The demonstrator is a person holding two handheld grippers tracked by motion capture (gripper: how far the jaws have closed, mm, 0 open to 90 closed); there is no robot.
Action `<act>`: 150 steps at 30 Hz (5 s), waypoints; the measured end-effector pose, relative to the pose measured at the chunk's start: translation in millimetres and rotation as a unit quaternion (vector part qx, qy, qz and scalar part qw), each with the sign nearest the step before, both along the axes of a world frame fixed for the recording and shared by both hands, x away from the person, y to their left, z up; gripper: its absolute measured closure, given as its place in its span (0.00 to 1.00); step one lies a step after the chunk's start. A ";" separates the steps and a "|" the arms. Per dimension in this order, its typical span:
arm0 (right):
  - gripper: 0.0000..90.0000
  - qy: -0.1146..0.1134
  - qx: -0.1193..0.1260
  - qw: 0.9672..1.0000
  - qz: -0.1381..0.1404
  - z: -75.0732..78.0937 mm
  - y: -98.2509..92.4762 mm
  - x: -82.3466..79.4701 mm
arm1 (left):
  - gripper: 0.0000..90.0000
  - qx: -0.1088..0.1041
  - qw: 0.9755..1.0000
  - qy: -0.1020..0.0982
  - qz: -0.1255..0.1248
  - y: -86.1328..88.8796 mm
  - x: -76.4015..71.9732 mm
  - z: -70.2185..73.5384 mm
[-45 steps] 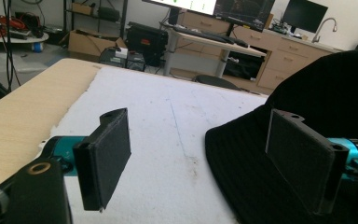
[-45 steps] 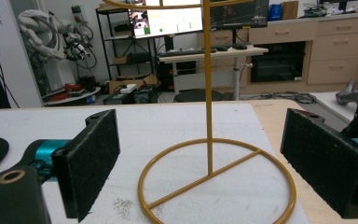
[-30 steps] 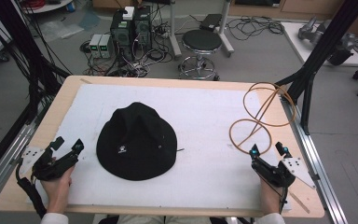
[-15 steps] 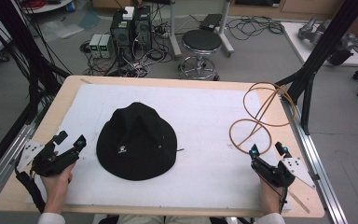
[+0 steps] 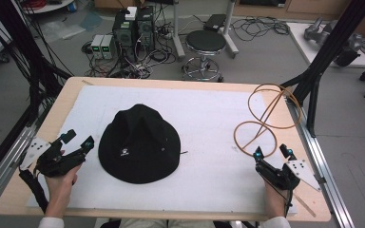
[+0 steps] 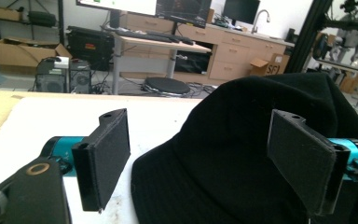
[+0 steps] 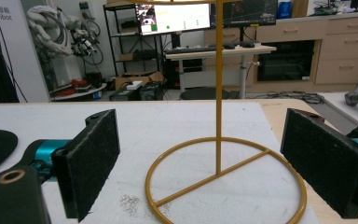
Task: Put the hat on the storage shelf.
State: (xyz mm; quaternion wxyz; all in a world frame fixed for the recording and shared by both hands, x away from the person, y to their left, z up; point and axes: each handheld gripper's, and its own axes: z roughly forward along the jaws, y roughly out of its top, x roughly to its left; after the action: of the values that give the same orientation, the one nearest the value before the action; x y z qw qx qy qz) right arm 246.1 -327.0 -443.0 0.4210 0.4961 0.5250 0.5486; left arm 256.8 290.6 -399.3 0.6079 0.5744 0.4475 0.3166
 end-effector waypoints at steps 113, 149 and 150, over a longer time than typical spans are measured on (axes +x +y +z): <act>0.12 -0.008 -0.011 1.000 0.029 3.2 5.3 -14.4 | 0.96 0.070 0.990 -0.009 -0.124 -94.3 29.6 6.4; 0.12 0.000 -0.008 0.999 0.034 2.4 11.2 -8.1 | 0.96 -0.014 0.976 -0.116 -0.183 -171.1 88.8 85.8; 0.12 0.001 -0.008 0.999 0.034 2.2 11.3 -7.9 | 0.96 -0.014 0.976 -0.116 -0.183 -171.1 88.8 85.8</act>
State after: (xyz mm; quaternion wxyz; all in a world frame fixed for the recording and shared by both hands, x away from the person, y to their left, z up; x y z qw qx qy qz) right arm 238.2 -315.8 -440.8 0.4057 0.4750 0.5463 0.5580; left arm 345.6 119.5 -313.6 0.7114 0.5973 0.2658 0.2577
